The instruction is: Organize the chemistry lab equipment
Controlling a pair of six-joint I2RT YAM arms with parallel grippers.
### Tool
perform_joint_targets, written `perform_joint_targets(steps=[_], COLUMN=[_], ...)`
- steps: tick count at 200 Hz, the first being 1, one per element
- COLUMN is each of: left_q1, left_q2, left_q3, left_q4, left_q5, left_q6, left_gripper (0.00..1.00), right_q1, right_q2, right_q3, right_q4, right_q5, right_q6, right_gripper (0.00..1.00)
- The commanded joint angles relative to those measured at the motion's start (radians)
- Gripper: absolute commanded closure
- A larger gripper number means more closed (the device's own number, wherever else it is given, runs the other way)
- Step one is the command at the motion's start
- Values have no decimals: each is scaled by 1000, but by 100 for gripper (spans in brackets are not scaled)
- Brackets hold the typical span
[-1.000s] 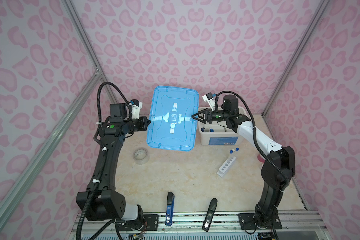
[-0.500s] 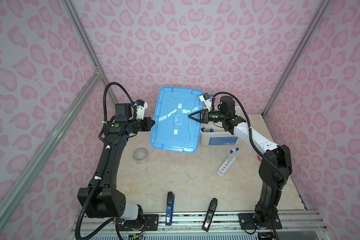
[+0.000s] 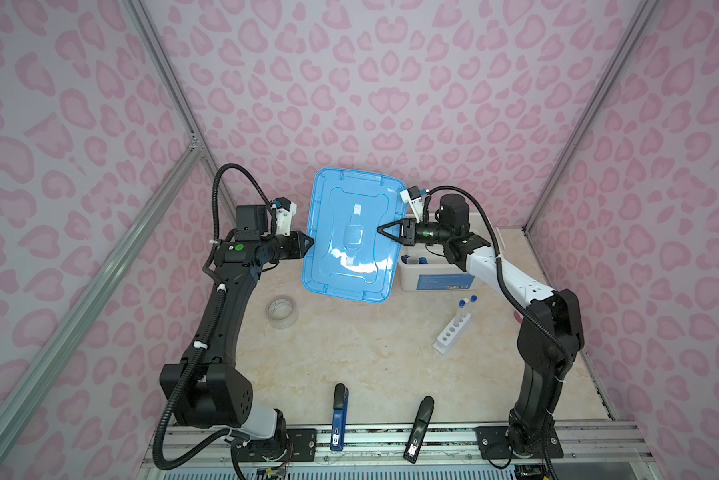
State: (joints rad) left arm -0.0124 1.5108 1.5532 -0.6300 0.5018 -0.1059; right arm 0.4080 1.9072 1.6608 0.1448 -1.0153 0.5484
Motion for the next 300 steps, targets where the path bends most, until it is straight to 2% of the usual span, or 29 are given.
perform_joint_targets(steps=[1, 20, 23, 29, 49, 80, 121, 176, 207, 246, 300], left_q1=[0, 0, 0, 0, 2, 2, -19, -85, -99, -99, -103], left_q2=[2, -18, -23, -29, -58, -96, -59, 43, 57, 40, 51], left_q3=[19, 28, 30, 32, 35, 10, 18, 177, 237, 223, 232], left_q4=[32, 34, 34, 35, 55, 163, 308, 365, 366, 366, 464], left_q5=[1, -34, -39, -48, -68, -52, 56, 56, 62, 44, 53], left_q6=[-11, -12, -12, -14, -41, -139, -298, -432, -463, -485, -646], left_gripper=[69, 65, 60, 57, 55, 52, 49, 48, 47, 45, 41], right_q1=[0, -1, 0, 1, 1, 4, 28, 96, 114, 161, 281], right_q2=[-19, -40, -42, -47, -67, -130, -188, -263, -285, -297, -282], right_q3=[17, 79, 95, 124, 194, 199, 195, 188, 184, 144, 107], right_q4=[-34, -255, -294, -375, -543, -600, -628, -588, -565, -501, -381], right_q5=[58, 175, 201, 258, 437, 649, 893, 1058, 1039, 1051, 1296], right_q6=[-41, -204, -235, -295, -427, -543, -681, -812, -808, -852, -1083], right_gripper=[88, 88, 88, 88, 87, 85, 84, 81, 80, 79, 77])
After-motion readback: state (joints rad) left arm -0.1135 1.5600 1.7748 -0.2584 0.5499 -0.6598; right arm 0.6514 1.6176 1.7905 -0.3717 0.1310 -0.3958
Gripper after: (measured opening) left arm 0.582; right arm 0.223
